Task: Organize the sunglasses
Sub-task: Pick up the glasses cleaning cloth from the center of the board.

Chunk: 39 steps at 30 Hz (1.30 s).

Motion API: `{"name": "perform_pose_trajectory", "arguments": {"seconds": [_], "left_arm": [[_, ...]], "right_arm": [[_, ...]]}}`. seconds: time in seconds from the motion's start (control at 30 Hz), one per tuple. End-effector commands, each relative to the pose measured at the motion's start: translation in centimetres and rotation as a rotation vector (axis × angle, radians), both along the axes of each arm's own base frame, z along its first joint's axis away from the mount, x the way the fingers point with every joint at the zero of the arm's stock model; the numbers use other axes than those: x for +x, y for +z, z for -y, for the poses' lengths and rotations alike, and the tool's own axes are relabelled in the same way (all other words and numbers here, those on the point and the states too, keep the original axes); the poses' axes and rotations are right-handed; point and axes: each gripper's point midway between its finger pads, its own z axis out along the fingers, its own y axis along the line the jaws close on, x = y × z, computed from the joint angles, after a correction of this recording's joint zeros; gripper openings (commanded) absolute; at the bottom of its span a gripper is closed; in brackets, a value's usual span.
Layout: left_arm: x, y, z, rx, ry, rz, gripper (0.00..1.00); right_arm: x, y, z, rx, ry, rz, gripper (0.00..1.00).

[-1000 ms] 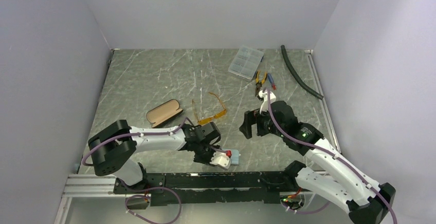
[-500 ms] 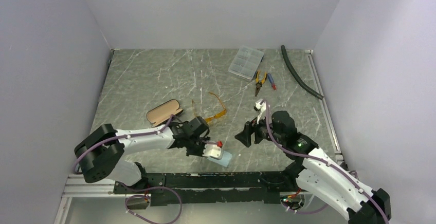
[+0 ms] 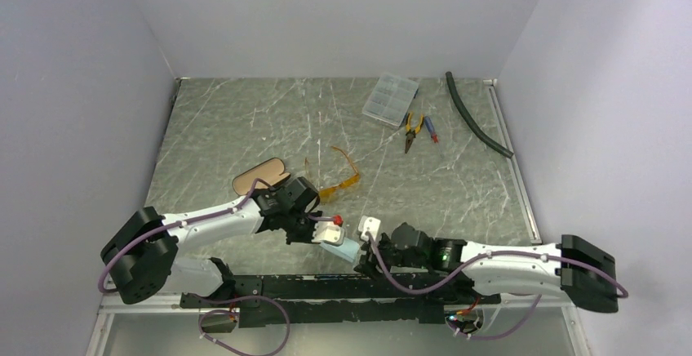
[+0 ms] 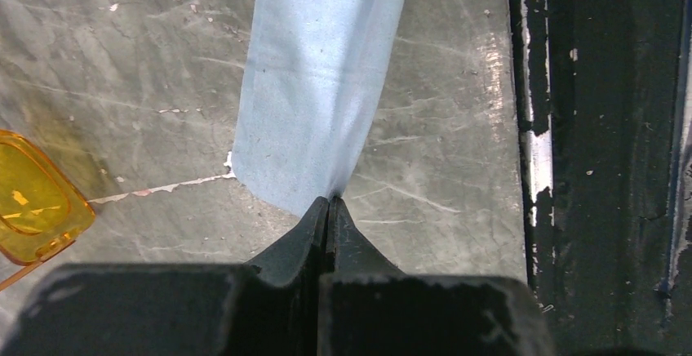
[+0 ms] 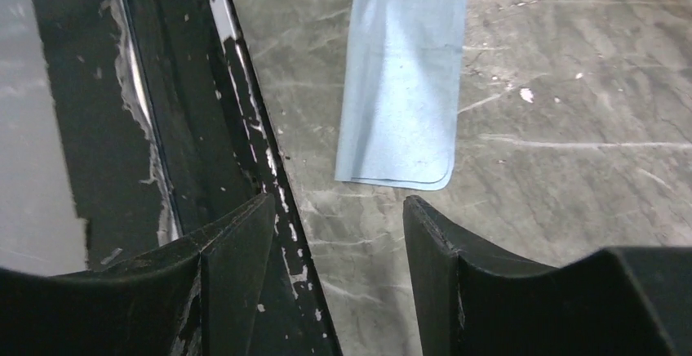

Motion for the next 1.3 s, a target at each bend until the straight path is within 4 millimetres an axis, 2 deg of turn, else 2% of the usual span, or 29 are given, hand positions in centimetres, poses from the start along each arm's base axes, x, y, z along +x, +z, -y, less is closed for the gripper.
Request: {"name": "perform_pose_trajectory", "arguments": {"seconds": [0.0,0.2,0.3,0.47,0.67,1.03,1.07,1.2,1.27], "left_arm": [[-1.1,0.2,0.1,-0.012,-0.001,-0.068,0.03],[-1.4,0.0,0.0,-0.004,0.0,-0.083,0.03],[-1.5,-0.1,0.0,-0.004,-0.002,-0.091,0.03],[-1.4,-0.2,0.1,0.002,0.0,-0.1,0.03],[-1.6,0.1,0.2,0.005,0.002,-0.115,0.03],[-1.8,0.6,0.0,-0.001,0.003,-0.113,0.03],[-1.8,0.5,0.0,0.0,0.005,-0.115,0.03],[-1.9,0.4,-0.1,0.005,0.005,-0.121,0.03],[-1.9,0.5,-0.2,0.008,0.009,-0.123,0.03]], "right_arm": [[1.6,1.8,-2.0,0.106,-0.035,0.221,0.63],[1.4,0.1,-2.9,0.062,0.008,0.286,0.64],[1.4,-0.9,-2.7,0.033,0.001,0.292,0.63],[1.5,-1.2,-2.3,0.032,-0.004,0.303,0.51],[0.6,-2.1,-2.8,0.019,0.038,0.264,0.39],[-0.8,-2.7,-3.8,0.028,0.109,0.209,0.35],[-0.9,-2.9,-3.8,0.027,0.108,0.199,0.33],[-0.9,-3.3,-3.6,0.006,0.102,0.183,0.08],[-0.9,-3.1,-3.6,0.002,0.099,0.18,0.0]]}}
